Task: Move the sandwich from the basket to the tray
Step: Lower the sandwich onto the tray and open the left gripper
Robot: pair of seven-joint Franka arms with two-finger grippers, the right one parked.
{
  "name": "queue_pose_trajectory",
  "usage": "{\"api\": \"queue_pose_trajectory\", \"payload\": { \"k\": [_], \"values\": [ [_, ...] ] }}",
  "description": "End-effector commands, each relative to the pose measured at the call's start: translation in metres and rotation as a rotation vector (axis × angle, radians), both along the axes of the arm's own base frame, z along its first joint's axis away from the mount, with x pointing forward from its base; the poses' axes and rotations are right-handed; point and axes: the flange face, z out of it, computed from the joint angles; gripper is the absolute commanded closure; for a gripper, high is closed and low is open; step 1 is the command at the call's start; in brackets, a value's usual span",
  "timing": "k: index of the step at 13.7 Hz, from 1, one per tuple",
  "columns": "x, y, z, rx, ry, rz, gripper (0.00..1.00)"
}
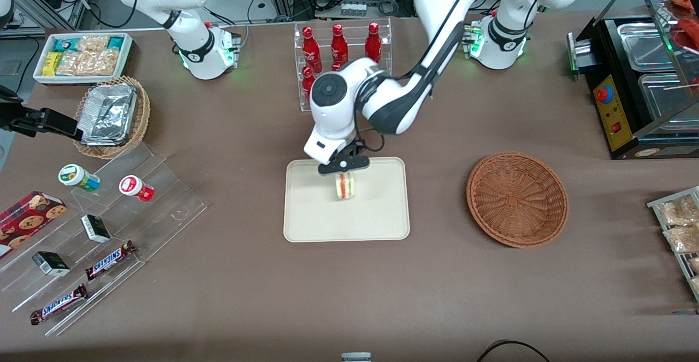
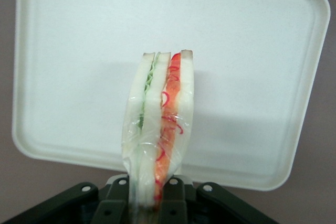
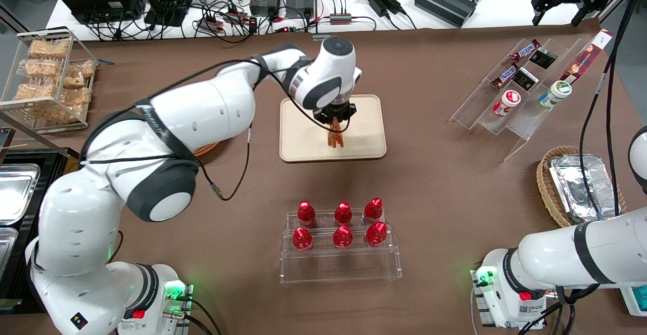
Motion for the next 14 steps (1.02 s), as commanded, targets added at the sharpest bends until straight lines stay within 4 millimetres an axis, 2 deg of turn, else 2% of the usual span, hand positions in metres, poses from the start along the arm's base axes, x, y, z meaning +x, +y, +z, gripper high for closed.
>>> {"api": "queue_pose_trajectory", "payload": {
  "k": [1,5,6,7,8,10,11,13,14],
  "values": [
    [0.007,-0.009,-0.023,0.005,-0.038,-0.004,1.0],
    [0.008,-0.013,-0.049,-0.006,-0.071,-0.032,1.0],
    [0.009,-0.013,-0.054,0.01,-0.085,-0.054,0.96],
    [0.009,-0.012,-0.062,0.019,-0.085,-0.059,0.47],
    [0.01,-0.011,-0.064,0.021,-0.088,-0.064,0.02],
    [0.012,-0.011,-0.055,0.016,-0.092,-0.054,0.01],
    [0.014,-0.01,-0.036,0.011,-0.098,-0.047,0.01],
    [0.013,-0.002,0.014,0.028,-0.084,-0.018,0.01],
    [0.012,0.005,0.051,0.035,-0.081,-0.008,0.01]
  ]
}}
